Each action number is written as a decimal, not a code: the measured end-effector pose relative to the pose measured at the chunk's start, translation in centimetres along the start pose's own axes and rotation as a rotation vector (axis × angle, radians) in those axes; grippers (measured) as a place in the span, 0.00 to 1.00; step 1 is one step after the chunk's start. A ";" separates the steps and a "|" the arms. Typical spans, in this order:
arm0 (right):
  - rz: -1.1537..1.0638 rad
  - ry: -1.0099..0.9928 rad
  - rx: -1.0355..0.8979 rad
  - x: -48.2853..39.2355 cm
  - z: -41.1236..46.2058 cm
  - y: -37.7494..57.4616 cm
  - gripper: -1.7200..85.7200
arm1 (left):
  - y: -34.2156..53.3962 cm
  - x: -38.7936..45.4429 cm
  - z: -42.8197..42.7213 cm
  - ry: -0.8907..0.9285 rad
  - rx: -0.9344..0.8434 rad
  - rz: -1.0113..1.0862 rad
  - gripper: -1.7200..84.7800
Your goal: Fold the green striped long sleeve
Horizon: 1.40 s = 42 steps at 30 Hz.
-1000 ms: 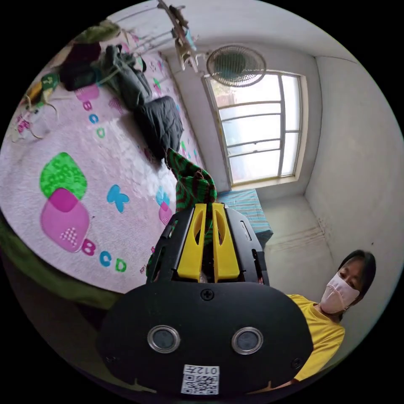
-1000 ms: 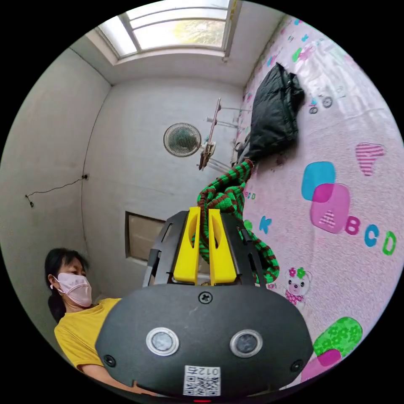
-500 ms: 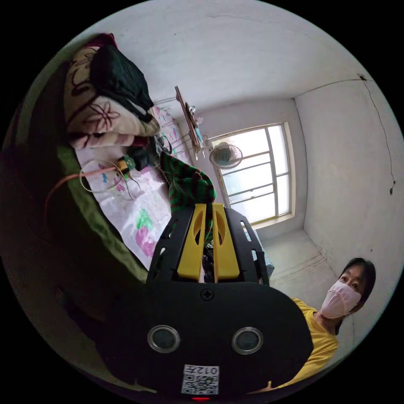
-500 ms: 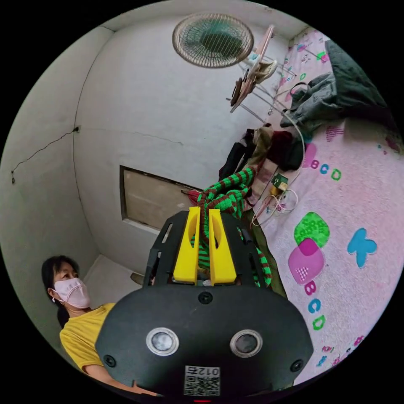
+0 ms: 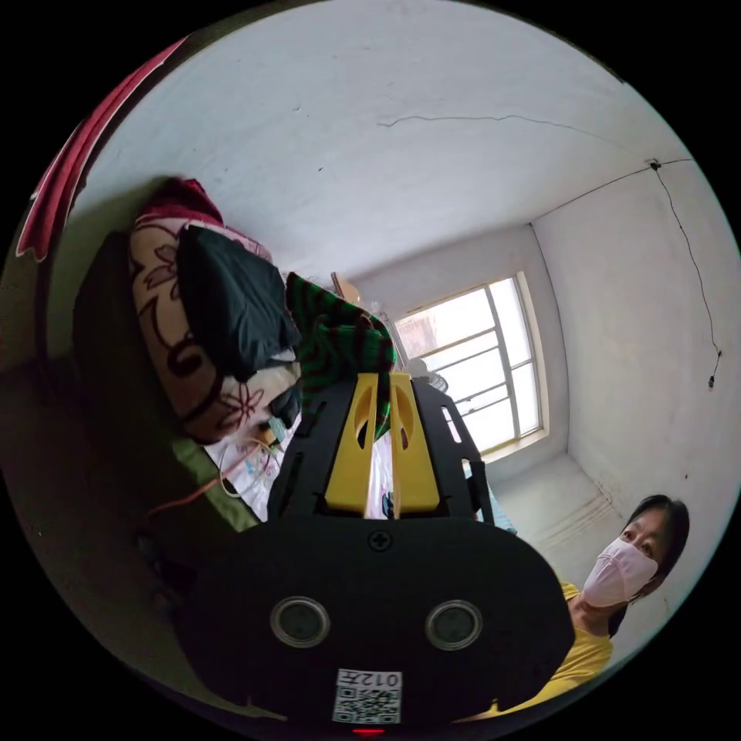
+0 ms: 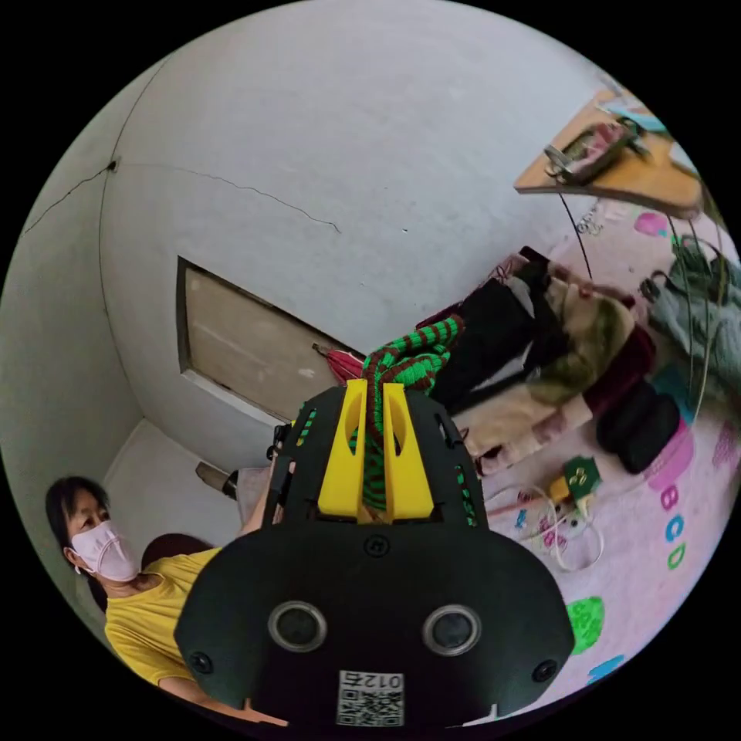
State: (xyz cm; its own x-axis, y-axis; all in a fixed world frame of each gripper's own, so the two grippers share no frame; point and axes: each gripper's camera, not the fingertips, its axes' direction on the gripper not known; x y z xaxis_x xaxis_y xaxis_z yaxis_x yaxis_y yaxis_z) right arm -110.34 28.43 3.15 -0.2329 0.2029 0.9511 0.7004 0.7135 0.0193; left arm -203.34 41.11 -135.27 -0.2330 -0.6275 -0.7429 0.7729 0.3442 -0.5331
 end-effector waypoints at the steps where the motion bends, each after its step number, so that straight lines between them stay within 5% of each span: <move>1: -0.017 0.009 -0.004 0.8 1.1 -1.2 0.04 | -1.4 1.6 -0.6 -0.010 0.018 -0.003 0.03; 8: -0.169 0.371 -0.196 14.8 19.2 -13.3 0.04 | -10.1 2.7 -2.6 -0.203 0.087 -0.084 0.03; 14: -0.326 0.702 -0.443 28.1 36.4 -14.8 0.04 | -13.7 0.4 -3.7 -0.190 0.085 -0.240 0.03; 20: -0.440 0.645 -0.378 35.1 42.1 -15.7 0.04 | -15.8 11.9 -7.4 -0.293 0.029 -0.044 0.03; 22: -0.427 0.766 -0.494 39.7 45.7 -15.0 0.04 | -15.2 10.0 -7.9 -0.443 -0.059 -0.230 0.03; 24: -0.435 0.816 -0.601 44.9 49.7 -13.7 0.04 | -13.8 8.0 -8.4 -0.353 -0.046 -0.366 0.03; 32: -0.261 0.697 -0.541 55.0 53.0 -16.7 0.05 | -14.2 16.1 -11.7 -0.251 0.088 -0.261 0.03; 36: -0.184 0.704 -0.664 61.2 56.8 -16.4 0.07 | -15.7 19.9 -9.2 -0.498 -0.141 -0.268 0.03; 42: -0.285 0.711 -0.601 63.4 55.4 -17.4 0.11 | -14.3 23.2 -11.4 -0.359 -0.076 -0.314 0.03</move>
State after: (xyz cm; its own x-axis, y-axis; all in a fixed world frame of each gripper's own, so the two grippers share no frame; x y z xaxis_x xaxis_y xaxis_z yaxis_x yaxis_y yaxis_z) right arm -174.65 66.07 46.02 -0.1232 -0.5174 0.8468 0.9545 0.1718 0.2439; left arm -226.48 29.61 -149.50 -0.2188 -0.9061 -0.3619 0.6492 0.1417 -0.7473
